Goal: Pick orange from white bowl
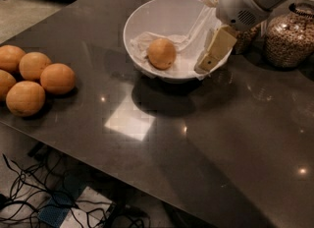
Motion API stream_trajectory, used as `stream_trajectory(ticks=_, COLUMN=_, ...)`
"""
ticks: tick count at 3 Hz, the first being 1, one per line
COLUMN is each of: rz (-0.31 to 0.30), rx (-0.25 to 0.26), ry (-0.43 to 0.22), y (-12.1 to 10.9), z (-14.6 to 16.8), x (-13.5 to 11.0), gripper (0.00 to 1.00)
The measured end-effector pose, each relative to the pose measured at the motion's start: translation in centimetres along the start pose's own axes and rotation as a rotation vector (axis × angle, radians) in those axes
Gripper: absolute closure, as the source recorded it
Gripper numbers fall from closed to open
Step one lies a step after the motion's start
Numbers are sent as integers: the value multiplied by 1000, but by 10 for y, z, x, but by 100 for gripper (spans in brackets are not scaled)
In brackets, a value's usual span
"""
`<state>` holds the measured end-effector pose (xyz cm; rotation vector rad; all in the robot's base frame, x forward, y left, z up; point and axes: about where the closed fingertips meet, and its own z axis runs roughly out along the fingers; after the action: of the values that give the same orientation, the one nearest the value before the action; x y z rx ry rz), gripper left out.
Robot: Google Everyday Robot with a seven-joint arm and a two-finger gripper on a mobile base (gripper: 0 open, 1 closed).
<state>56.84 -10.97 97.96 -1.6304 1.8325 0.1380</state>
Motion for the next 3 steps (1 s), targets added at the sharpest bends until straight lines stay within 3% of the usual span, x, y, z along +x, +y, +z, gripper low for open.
stream_trajectory(ticks=1, rz=27, rx=46, ry=-101, y=-27, z=29, x=-5, gripper=0)
stream_trajectory(ticks=2, rz=36, rx=65, ry=-157, y=-48, z=53, x=-11, gripper=0)
stream_trajectory(ticks=3, rz=22, rx=44, ry=-193, y=-60, z=75, x=-18, gripper=0)
